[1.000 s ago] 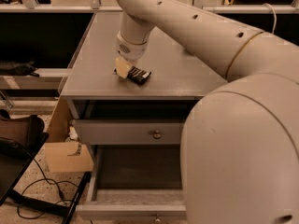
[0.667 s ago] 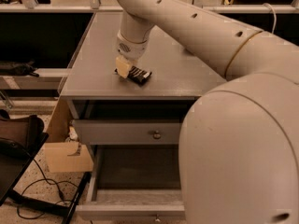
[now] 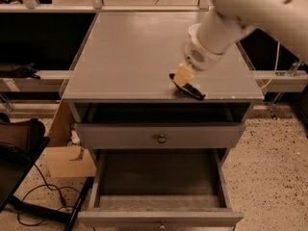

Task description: Place rxbar chocolate into middle drawer

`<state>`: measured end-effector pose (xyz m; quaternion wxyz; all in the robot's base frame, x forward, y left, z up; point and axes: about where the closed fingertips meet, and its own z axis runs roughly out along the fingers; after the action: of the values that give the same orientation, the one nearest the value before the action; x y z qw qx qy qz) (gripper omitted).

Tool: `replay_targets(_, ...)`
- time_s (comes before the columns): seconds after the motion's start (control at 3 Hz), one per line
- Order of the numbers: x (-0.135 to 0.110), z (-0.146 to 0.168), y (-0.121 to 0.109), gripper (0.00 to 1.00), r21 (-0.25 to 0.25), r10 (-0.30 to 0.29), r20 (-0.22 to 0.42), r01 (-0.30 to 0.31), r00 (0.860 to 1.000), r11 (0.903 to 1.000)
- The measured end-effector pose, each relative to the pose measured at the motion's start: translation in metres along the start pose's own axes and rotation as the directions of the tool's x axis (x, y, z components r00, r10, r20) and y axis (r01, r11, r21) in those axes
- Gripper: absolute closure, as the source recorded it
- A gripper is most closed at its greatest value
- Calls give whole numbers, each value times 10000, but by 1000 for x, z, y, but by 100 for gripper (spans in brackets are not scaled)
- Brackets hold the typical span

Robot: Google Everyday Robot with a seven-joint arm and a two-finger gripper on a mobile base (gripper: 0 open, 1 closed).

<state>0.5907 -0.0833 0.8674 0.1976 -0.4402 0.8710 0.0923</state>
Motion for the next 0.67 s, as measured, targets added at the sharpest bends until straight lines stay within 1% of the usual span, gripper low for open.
replay_targets(0.33,101,-20,2,100,-361,1380,602,-1361,9886,9900)
replay_targets(0.67,159,-5,12,100,-923,2253,754,-2182,9714,9715)
